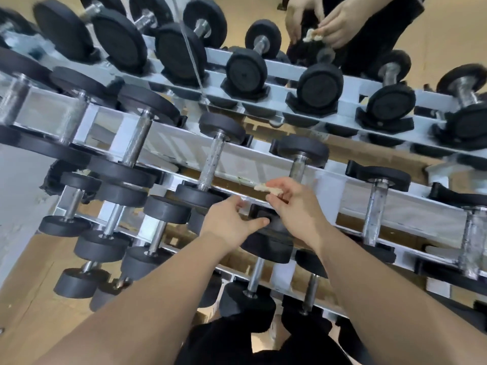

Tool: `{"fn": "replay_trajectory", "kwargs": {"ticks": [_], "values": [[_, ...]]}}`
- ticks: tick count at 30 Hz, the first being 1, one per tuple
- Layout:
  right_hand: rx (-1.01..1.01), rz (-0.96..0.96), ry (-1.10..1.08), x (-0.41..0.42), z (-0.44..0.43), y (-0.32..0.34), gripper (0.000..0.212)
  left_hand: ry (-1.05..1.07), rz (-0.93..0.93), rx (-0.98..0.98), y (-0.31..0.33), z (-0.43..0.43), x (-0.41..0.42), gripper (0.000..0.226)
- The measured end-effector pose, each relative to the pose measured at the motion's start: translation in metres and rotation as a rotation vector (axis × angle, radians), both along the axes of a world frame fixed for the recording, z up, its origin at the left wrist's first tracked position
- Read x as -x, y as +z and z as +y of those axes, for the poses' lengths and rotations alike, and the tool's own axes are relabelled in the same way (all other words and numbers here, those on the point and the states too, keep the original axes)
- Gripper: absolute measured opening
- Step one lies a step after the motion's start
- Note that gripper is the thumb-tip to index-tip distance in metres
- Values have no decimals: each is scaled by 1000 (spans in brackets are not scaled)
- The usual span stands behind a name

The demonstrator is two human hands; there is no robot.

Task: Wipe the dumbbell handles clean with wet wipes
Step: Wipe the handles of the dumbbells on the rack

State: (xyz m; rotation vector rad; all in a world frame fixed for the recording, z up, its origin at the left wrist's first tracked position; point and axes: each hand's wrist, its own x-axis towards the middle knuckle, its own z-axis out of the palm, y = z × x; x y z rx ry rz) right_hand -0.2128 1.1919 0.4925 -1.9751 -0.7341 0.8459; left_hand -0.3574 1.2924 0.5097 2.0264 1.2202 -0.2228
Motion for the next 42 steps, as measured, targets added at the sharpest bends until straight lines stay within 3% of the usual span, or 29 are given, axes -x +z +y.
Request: {"fn": "replay_trajectory", "kwargs": {"ticks": [4, 9, 11, 13, 15, 18, 22, 29, 35, 39, 42], "values": [[73, -58, 5, 31, 34, 4, 18, -24, -127, -200, -3, 40, 44, 38], [127, -19, -76, 62, 79, 16, 20, -30, -251, -406, -12, 99, 74, 34], [109, 1, -44, 69, 93, 15, 22, 14, -209, -340, -17, 121, 73, 49], [131, -8, 44, 72, 104, 11, 24, -117, -35, -212, -22, 132, 66, 71], [178, -52, 89, 72, 112, 8, 25, -223, 69, -163, -28, 134, 61, 78], [166, -107, -15, 69, 123, 3, 19, -117, -30, -62, -36, 147, 64, 82], [170, -155, -35, 64, 148, -5, 9, 38, -90, 132, -45, 165, 70, 109], [217, -424, 103, 43, 189, -20, 22, 72, -108, 210, -55, 172, 69, 80], [141, -561, 160, 42, 179, -27, 14, 67, -191, 179, -54, 167, 73, 82], [121, -622, 377, 55, 166, -29, 8, 59, -197, 158, -53, 167, 73, 88], [141, -641, 273, 48, 181, -29, 9, 59, -198, 186, -54, 168, 73, 93]]}}
